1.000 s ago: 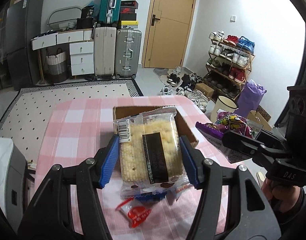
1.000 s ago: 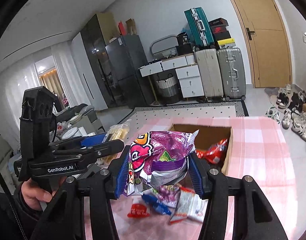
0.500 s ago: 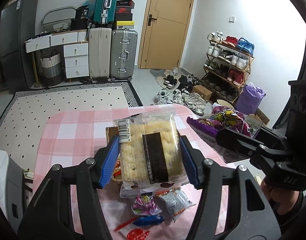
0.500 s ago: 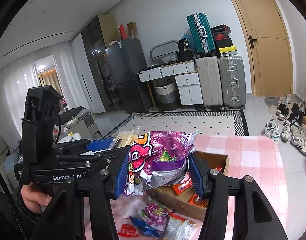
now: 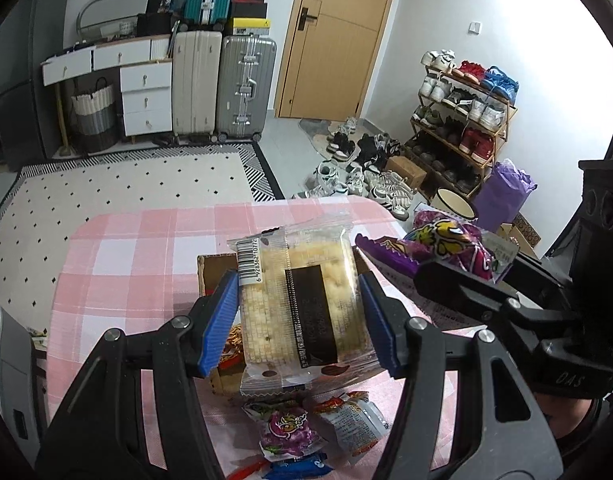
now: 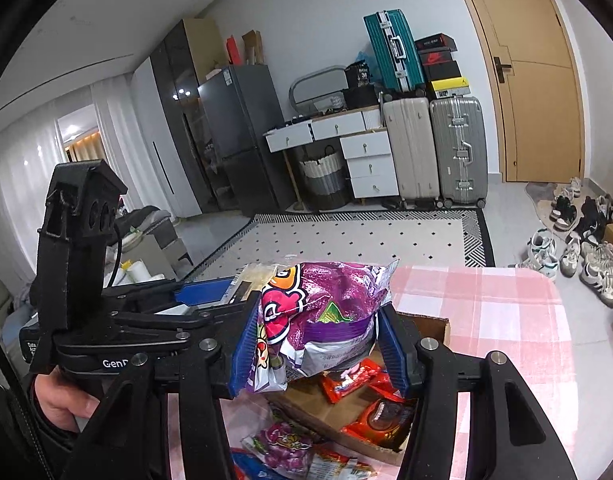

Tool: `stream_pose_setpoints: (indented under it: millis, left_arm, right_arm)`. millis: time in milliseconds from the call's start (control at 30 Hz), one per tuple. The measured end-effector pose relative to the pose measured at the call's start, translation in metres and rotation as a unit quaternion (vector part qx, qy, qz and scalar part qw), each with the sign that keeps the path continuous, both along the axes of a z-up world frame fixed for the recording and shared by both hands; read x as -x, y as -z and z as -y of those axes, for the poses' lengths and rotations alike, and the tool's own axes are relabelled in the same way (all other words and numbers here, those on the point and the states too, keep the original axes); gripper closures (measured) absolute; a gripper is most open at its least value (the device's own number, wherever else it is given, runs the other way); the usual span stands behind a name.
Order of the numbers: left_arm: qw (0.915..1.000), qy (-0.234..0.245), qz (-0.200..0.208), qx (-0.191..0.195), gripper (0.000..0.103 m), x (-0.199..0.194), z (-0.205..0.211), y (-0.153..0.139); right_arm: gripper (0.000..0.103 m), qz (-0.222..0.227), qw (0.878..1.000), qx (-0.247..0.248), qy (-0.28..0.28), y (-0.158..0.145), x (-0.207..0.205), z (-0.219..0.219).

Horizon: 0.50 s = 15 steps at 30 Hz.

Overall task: Organize snacks
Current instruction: 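Carry the cracker pack and candy bag over the box with both grippers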

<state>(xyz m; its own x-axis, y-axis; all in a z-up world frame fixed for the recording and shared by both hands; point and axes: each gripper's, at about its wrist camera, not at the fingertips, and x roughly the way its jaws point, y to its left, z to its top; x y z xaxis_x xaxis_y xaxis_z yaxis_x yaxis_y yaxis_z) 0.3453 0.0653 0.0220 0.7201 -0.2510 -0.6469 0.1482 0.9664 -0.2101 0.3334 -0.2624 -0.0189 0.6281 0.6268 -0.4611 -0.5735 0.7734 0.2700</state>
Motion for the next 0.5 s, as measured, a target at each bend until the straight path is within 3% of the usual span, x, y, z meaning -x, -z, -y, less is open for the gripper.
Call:
stream_pose_setpoints:
  millis: [500]
  left_arm:
    - [0.9983, 0.005, -0.058, 0.009, 0.046, -0.059, 0.002, 0.062]
  right_arm:
    - [0.047, -0.041, 0.999, 0.021, 0.008, 0.047, -0.041, -0.006]
